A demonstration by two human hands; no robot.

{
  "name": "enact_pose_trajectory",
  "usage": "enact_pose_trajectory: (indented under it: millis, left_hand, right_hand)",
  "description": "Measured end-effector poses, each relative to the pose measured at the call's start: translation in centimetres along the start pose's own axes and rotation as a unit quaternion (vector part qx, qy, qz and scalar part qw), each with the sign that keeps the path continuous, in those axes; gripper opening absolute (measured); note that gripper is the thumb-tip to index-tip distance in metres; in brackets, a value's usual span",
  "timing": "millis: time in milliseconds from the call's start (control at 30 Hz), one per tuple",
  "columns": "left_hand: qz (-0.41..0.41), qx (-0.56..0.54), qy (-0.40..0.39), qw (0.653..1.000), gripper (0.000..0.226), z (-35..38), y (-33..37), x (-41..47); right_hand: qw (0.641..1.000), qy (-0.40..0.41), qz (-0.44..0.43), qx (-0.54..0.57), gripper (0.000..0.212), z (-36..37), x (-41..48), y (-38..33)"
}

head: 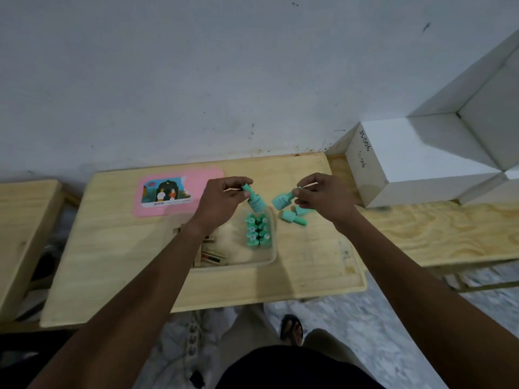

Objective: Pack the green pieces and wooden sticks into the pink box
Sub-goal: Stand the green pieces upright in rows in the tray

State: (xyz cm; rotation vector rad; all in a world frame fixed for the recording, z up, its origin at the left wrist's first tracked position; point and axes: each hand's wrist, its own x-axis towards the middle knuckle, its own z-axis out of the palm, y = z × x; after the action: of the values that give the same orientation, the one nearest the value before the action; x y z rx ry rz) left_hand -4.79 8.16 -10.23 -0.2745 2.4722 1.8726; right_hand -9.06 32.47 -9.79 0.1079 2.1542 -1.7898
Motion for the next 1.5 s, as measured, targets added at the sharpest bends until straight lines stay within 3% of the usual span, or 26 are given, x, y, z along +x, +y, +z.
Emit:
enact_pose_trajectory:
  millis: [233,367,667,833,967,1267,1400,1500]
  left_hand:
    - [-0.004,0.08,0.004,0.997,0.03,-0.7,-1.9,-3.2]
    - [-0.003,0.122,-0.001,0.993,0.029,-0.3,-3.7,-5.1]
    - [0.042,0.214,-0.048,0.975,0.025,1.8,-6.1,-6.8]
    - [0.068,0.25,-0.061,0.964,0.027,2.6,-7.1,-6.8]
    - [0.067,0.27,-0.063,0.958,0.024,3.0,-7.8,-6.6]
    - [0.06,0.297,-0.069,0.95,0.023,3.4,-8.4,-6.0]
    - [0.074,0.326,-0.074,0.939,0.025,3.1,-7.7,-6.0]
    - [0.08,0.35,-0.064,0.931,0.026,2.7,-7.2,-6.0]
  right_hand:
    - [0.994,-0.061,-0.019,-0.089,0.019,1.9,-1.4,1.2]
    - [0.975,-0.09,-0.049,-0.2,0.014,3.3,-2.3,2.5]
    - [0.871,-0.103,-0.186,-0.443,0.015,5.9,-2.6,5.1]
    - [0.815,-0.111,-0.227,-0.521,0.016,6.7,-2.2,6.1]
    - [0.796,-0.106,-0.247,-0.542,0.014,7.2,-2.2,6.6]
    - [0.786,-0.092,-0.254,-0.556,0.011,7.8,-2.5,7.2]
    - [0.81,-0.111,-0.258,-0.514,0.015,7.2,-2.4,7.3]
    - [0.848,-0.099,-0.251,-0.456,0.018,5.9,-2.1,7.3]
